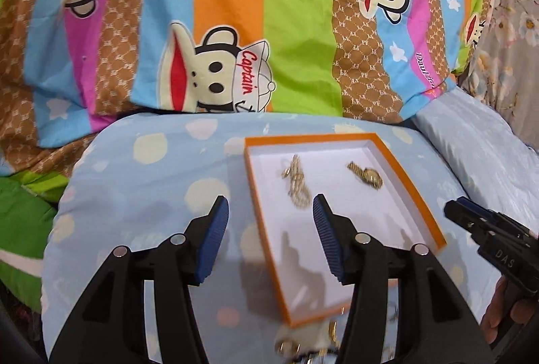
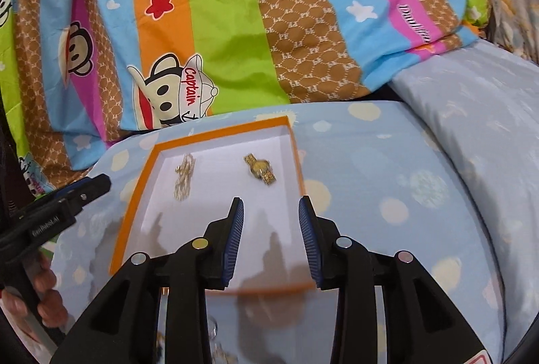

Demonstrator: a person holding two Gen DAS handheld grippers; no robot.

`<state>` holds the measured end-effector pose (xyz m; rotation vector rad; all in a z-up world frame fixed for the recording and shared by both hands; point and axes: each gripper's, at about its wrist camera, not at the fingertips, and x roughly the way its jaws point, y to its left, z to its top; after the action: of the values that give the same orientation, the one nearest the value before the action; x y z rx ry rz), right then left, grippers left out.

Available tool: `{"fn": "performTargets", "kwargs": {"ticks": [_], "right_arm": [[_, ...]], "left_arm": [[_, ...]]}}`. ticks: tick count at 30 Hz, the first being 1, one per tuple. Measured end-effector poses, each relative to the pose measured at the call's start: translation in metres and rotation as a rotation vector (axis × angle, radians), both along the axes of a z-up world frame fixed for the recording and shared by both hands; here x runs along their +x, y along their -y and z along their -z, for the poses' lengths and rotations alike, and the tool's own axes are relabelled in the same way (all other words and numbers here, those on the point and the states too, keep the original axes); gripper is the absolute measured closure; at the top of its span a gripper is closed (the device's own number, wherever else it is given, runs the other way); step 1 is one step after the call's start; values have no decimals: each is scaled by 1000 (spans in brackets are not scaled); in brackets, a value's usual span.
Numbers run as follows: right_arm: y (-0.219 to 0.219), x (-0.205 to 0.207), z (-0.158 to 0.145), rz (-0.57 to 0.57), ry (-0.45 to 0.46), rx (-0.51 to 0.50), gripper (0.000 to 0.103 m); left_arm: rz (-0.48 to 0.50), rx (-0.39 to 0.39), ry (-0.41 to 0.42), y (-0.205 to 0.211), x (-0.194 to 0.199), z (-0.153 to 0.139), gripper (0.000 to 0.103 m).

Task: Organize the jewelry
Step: 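Move the right tool to the silver watch and grasp it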

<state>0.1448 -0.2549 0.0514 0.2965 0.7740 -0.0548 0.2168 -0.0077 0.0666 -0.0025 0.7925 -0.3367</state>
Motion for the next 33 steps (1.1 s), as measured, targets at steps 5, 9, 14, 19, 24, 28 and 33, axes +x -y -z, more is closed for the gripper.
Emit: {"fn": "performTargets", "kwargs": {"ticks": [5, 9, 14, 19, 24, 28, 33], "right_arm": [[-2, -59, 10, 27, -25, 16, 67], [-11, -97, 24, 29, -65, 51, 64], [-30, -130, 34, 33, -82, 31, 64], [-47, -145, 40, 30, -84, 36, 64], [-67, -144, 45, 37, -78, 41, 63], [-79, -134, 51, 56, -91, 21, 63], [-82, -123, 59, 91, -120, 4, 63]], "left_arm": [[-9, -5, -21, -21, -48, 8, 52], [-14, -32, -62, -30, -82, 22, 49], [-16, 10, -67, -27, -119, 38, 48], [-16, 27, -98, -23, -142, 56, 46], [-28, 53, -106, -22, -157, 68, 45], [-50, 37, -106, -27, -161, 70, 44], [-78, -1, -108, -35, -160, 71, 38]]}}
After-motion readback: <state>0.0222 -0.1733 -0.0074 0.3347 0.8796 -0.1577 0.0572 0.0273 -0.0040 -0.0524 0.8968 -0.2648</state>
